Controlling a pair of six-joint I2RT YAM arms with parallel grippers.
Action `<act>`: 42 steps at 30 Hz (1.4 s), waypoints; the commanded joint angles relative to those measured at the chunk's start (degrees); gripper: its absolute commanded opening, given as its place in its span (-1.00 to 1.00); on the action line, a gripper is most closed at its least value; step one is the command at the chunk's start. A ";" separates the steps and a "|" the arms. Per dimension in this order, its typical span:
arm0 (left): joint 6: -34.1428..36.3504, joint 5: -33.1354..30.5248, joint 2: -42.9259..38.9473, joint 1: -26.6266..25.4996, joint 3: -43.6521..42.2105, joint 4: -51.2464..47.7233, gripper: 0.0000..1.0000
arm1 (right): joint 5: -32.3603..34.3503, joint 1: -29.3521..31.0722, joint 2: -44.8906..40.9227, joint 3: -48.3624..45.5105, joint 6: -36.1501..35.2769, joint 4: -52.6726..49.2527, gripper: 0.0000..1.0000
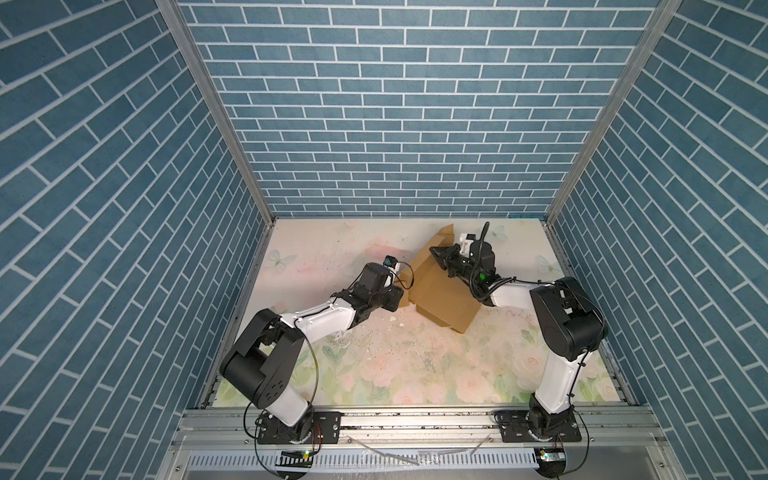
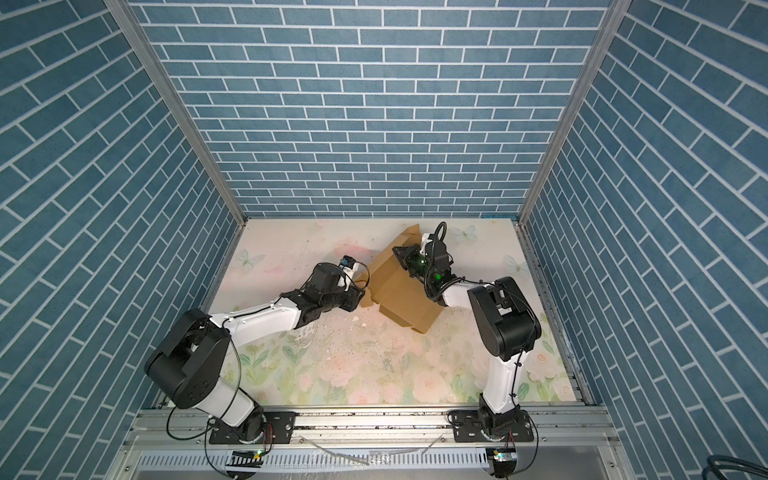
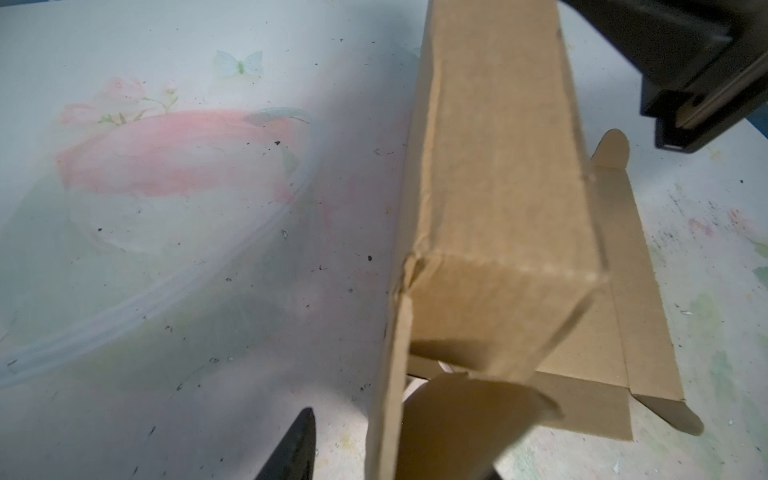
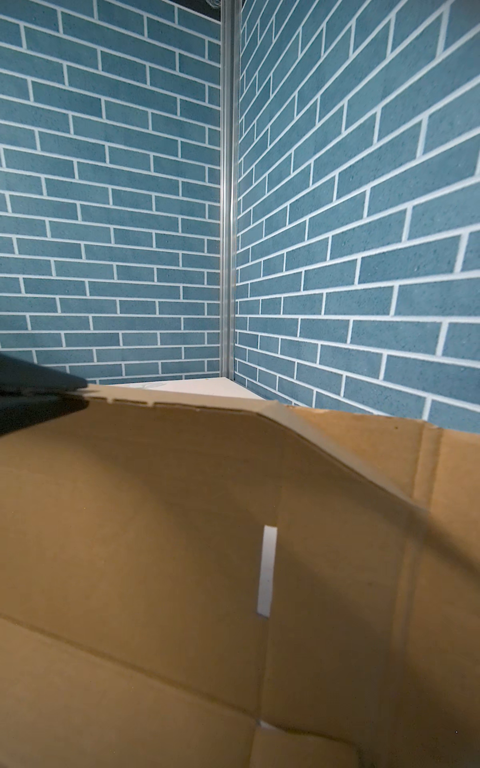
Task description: Fold the paper box
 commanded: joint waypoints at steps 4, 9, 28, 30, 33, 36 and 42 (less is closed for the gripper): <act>2.68 2.18 0.72 -1.63 2.99 -1.01 -0.10 | 0.05 -0.20 -1.68 -2.04 -1.15 0.88 -1.00; 3.79 3.84 -0.45 -2.26 2.93 -2.41 -0.11 | 0.06 -0.29 -1.31 -1.86 -0.92 1.00 -1.00; -2.34 2.39 0.50 -5.68 4.22 -3.76 0.09 | 2.68 -0.20 -3.02 -3.10 -1.15 0.43 -1.00; -3.29 1.82 0.75 -5.73 4.47 -3.77 0.19 | 2.87 -0.20 -3.32 -3.27 -1.24 0.38 -1.00; -4.64 1.26 0.92 -6.20 4.97 -3.85 0.35 | 3.27 -0.20 -3.54 -3.62 -1.16 0.69 -1.00; -5.39 0.50 0.65 -7.24 4.77 -3.46 0.39 | 3.50 -0.21 -3.54 -3.89 -0.96 1.32 -1.00; -8.58 -0.13 2.03 -8.20 5.52 -2.90 0.38 | 4.17 -0.20 -3.59 -4.52 -0.24 2.87 -1.00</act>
